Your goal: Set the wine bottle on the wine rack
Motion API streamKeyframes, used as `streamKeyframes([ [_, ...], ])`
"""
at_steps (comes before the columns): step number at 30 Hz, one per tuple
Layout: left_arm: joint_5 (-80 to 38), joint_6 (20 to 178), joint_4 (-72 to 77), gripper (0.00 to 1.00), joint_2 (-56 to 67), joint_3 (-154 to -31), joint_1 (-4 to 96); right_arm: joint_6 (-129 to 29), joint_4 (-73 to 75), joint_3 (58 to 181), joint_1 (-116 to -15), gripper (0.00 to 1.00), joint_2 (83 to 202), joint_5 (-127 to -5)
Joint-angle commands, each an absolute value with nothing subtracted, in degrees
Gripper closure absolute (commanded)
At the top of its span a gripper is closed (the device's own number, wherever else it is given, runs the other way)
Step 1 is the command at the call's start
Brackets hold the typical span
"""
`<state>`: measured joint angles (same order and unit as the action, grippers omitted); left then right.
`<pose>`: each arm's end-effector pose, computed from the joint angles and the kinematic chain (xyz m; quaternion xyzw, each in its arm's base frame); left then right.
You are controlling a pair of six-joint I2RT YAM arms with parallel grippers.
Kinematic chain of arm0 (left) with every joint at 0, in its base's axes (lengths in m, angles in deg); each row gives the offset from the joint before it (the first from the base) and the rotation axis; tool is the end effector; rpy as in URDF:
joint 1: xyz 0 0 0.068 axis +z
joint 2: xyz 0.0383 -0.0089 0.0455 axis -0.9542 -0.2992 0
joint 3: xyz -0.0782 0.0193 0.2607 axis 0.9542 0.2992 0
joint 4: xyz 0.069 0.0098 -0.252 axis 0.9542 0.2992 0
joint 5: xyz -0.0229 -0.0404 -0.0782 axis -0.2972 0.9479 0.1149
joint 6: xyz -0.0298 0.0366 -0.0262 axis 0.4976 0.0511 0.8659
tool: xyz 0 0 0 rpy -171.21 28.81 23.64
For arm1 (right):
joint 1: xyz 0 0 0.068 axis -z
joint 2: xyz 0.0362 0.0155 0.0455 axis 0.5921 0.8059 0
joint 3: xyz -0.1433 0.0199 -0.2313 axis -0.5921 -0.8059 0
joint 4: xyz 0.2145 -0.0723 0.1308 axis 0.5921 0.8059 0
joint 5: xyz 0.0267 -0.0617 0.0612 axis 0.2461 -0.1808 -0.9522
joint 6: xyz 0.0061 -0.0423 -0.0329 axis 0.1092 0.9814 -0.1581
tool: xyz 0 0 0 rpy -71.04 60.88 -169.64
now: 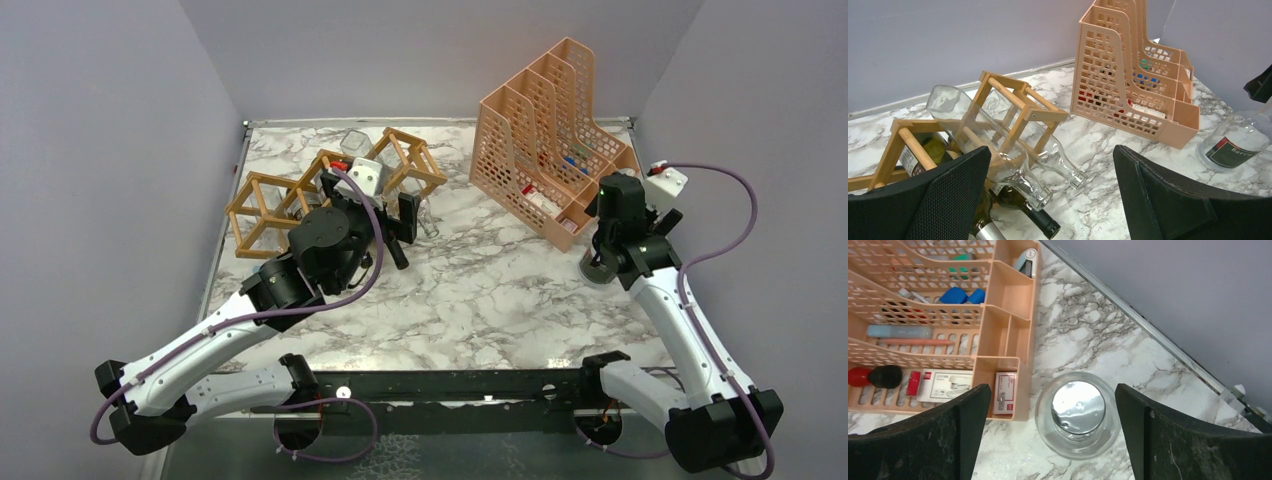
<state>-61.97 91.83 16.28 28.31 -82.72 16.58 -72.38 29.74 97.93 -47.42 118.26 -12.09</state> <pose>0.1247 -0.1508 0.4207 0.1263 0.7054 -0.1596 0.6789 0.2086 0.0145 0.3303 0.3157 0.7638 -0.1731 0.5357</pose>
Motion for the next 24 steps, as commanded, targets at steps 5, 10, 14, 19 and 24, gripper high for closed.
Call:
streamKeyframes([
  [5, -59.7, 92.7, 13.6, 0.01, 28.4, -82.8, 16.4, -78.0, 33.2, 95.0, -47.0, 0.08, 116.1, -8.5],
  [10, -59.7, 92.6, 13.2, 0.01, 28.0, -82.5, 16.4, -79.6, 33.2, 93.1, -47.0, 0.31, 114.7, -5.8],
  [14, -59.3, 92.3, 12.6, 0.01, 27.5, -82.5, 16.4, -75.9, 28.1, 90.4, -47.0, 0.37, 112.6, -7.6],
  [19, -59.3, 92.2, 12.4, 0.01, 27.1, -82.5, 16.4, -75.8, 30.8, 92.2, -47.0, 0.60, 113.7, -10.9],
  [24, -58.5, 92.3, 12.0, 0.01, 26.6, -81.9, 16.4, -72.8, 31.7, 93.8, -47.1, 0.81, 111.6, -22.3],
])
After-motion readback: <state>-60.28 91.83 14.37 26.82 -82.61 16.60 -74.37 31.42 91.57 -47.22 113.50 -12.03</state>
